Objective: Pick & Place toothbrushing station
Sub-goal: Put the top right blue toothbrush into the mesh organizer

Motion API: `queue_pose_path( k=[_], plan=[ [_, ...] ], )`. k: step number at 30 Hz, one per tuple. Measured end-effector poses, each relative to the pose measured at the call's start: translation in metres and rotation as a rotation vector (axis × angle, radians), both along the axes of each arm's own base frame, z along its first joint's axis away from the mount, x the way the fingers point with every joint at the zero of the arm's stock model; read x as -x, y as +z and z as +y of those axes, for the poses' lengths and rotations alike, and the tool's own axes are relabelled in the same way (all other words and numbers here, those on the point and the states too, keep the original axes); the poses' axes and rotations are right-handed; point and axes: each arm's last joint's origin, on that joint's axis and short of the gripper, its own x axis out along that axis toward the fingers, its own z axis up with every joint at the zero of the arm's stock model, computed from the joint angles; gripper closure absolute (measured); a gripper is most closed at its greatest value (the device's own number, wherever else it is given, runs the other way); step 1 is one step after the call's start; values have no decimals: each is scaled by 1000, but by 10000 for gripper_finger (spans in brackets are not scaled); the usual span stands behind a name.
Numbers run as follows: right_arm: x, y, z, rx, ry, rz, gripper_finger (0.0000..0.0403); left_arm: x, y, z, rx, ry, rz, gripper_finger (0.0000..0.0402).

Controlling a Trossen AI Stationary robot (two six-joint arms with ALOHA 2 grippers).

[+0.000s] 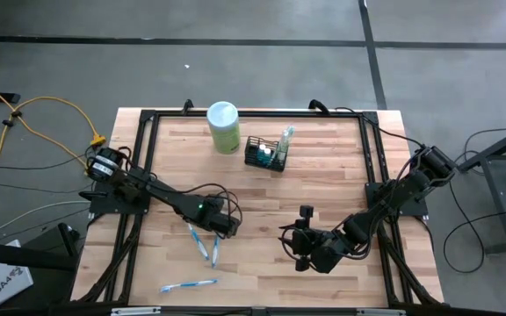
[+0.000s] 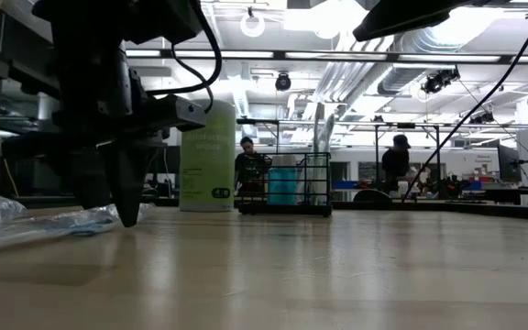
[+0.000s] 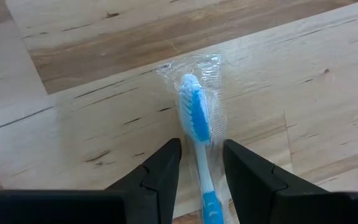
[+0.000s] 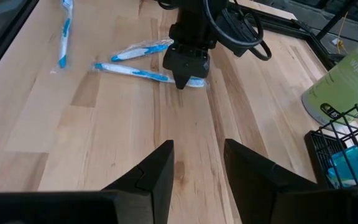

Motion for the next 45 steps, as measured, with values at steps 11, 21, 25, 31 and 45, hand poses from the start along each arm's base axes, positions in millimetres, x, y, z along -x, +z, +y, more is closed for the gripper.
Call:
queue_pose_path(
  k=[11,21,25,31,45],
  plan=[
    [0,0,0,0,0,0,270,2,-1,1,-9,0,14,392],
    [0,0,0,0,0,0,270,1,-1,1,-6,-7,7,394],
    [0,0,0,0,0,0,270,0,-1,0,-1,-7,0,394],
    [0,0,0,0,0,0,270,-4,2,-1,-32,-81,-41,395],
    [0,0,0,4,0,5,270,-14,74,-6,-405,-254,-457,400]
  ],
)
